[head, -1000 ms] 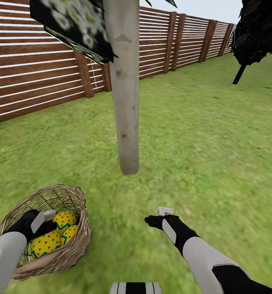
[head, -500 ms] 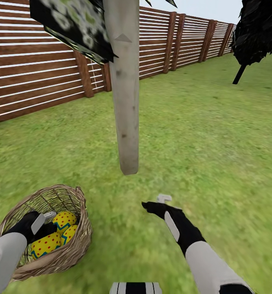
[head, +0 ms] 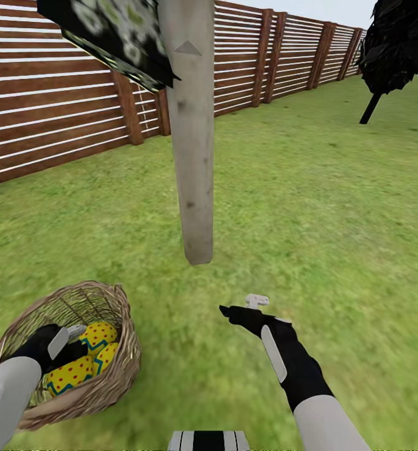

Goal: Take the three Easter eggs out of the wicker basket on the lawn in the garden, then place them on the lawn next to a single tree (choose any tree) so that all three eggs are next to the same tree and none are left in the basket.

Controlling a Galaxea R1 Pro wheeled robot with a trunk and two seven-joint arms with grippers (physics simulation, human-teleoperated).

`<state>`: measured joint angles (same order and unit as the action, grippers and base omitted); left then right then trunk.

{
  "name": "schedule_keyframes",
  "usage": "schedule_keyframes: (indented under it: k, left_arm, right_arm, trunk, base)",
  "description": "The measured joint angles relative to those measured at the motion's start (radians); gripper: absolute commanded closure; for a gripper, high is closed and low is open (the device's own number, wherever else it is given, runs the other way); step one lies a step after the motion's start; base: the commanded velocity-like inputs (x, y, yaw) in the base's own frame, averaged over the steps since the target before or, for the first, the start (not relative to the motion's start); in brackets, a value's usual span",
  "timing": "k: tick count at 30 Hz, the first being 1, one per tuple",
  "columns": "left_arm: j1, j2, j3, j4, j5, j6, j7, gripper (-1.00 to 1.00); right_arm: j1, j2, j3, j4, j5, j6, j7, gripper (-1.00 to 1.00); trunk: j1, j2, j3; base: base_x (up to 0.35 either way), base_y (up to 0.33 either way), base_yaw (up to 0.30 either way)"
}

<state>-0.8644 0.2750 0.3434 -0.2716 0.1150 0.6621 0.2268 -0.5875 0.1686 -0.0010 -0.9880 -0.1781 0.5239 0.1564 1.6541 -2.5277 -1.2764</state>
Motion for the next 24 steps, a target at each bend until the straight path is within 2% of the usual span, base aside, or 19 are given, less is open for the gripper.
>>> schedule_keyframes:
  k: [12,13,24]
  left_arm:
    - [0.001,0.001,-0.001,0.0,0.0,0.002,-0.002,-1.0]
    - [0.001,0.001,-0.001,0.0,0.001,0.002,-0.001,1.0]
    - [0.0,0.003,-0.002,0.0,-0.002,0.001,-0.003,1.0]
  right_arm:
    - [0.0,0.0,0.0,0.003,-0.001,0.0,-0.003,-1.0]
    - [0.0,0.0,0.0,0.003,-0.001,0.0,-0.003,-1.0]
    - [0.0,0.0,0.0,0.003,-0.001,0.0,-0.003,-1.0]
  trunk:
    - [0.0,0.0,0.0]
    - [0.0,0.0,0.0]
    - [0.0,0.0,0.0]
  base:
    - [0.0,0.0,0.0]
    - [0.0,0.0,0.0]
    - [0.0,0.0,0.0]
